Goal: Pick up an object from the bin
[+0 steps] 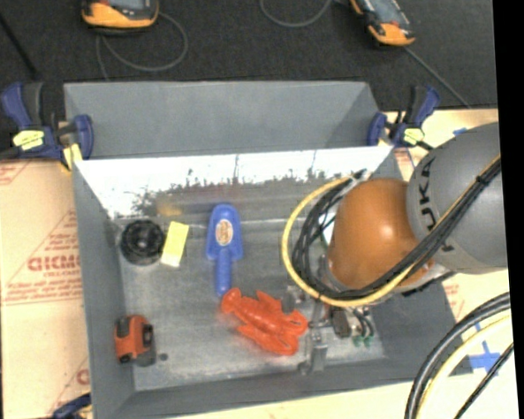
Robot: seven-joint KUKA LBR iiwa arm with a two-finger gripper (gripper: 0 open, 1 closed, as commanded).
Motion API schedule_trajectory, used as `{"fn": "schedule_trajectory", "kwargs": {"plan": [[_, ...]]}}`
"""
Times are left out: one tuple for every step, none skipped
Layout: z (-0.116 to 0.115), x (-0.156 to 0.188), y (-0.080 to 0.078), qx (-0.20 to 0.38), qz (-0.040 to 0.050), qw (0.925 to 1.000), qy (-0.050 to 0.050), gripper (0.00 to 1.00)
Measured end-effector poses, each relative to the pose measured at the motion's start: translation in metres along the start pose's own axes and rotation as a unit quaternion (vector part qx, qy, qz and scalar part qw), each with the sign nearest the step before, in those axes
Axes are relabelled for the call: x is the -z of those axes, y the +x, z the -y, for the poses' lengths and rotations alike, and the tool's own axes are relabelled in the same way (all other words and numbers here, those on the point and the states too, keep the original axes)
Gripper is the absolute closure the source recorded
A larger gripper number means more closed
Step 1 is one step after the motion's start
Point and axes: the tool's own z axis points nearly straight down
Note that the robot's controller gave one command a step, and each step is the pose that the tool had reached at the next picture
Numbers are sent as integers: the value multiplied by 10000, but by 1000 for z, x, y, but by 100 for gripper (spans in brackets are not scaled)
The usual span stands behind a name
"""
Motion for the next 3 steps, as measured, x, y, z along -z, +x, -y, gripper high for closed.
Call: {"fn": "schedule_trajectory", "kwargs": {"plan": [[0,4,-2,-1,40,10000,0,0],[-16,-31,-10,-864,71,9962,-10,0],[-21,-28,-16,-1209,30,9927,-11,0]]}}
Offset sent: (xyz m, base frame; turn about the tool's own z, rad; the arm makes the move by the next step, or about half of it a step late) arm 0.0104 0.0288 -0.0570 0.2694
